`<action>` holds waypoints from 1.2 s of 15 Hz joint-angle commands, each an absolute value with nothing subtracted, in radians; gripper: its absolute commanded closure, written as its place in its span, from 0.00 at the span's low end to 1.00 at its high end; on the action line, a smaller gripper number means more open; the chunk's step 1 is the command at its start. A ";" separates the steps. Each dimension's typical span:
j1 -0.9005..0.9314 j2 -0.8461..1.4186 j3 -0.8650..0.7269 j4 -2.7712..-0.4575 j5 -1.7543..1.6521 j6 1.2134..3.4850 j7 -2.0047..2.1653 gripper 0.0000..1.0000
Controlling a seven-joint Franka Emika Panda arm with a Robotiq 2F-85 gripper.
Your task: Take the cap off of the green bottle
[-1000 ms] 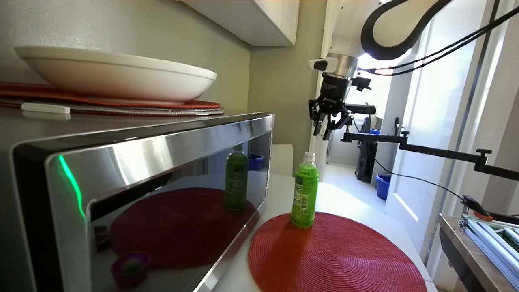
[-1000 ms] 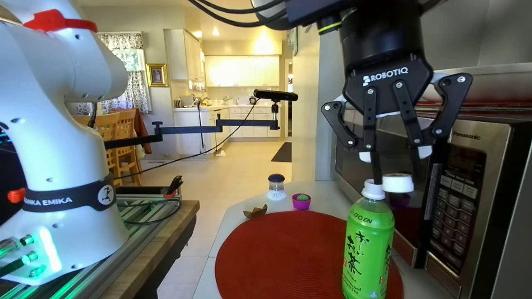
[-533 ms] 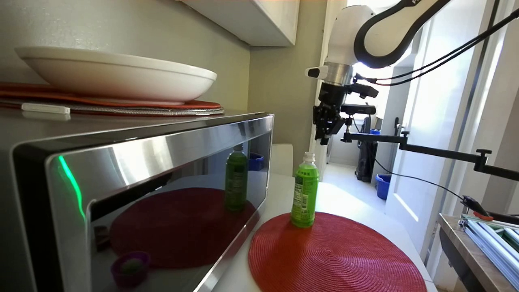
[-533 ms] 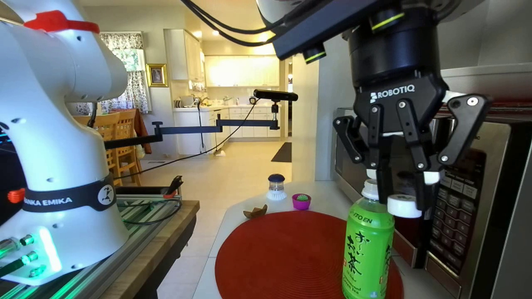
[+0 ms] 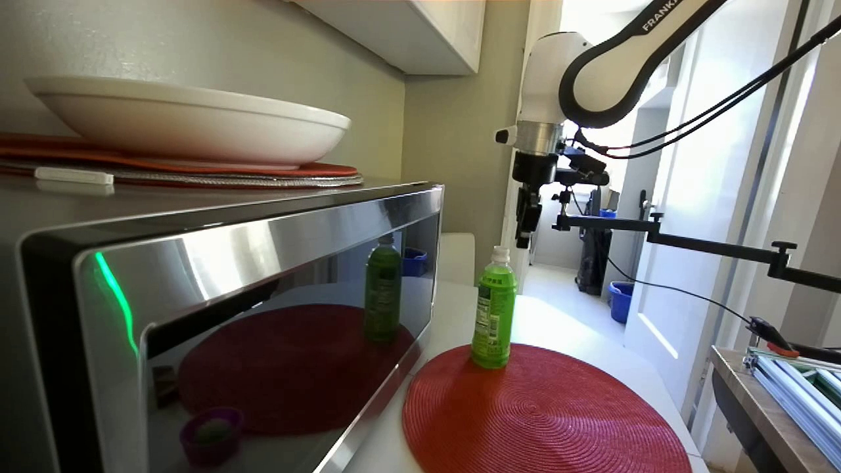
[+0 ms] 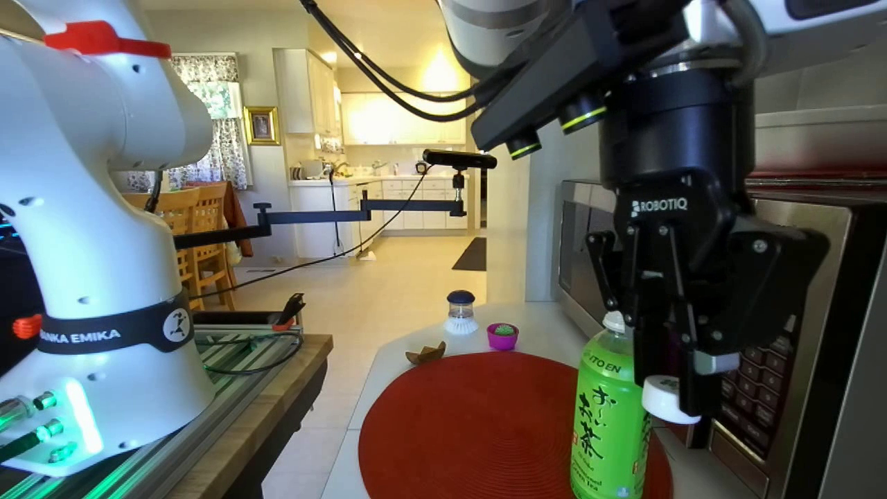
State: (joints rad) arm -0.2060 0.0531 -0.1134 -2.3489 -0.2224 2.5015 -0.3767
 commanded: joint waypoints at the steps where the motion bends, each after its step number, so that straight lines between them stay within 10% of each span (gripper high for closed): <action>1: -0.189 0.100 -0.133 -2.308 -0.187 2.467 -0.234 0.91; 18: -0.238 0.341 -0.135 -2.291 0.050 2.728 -0.146 0.91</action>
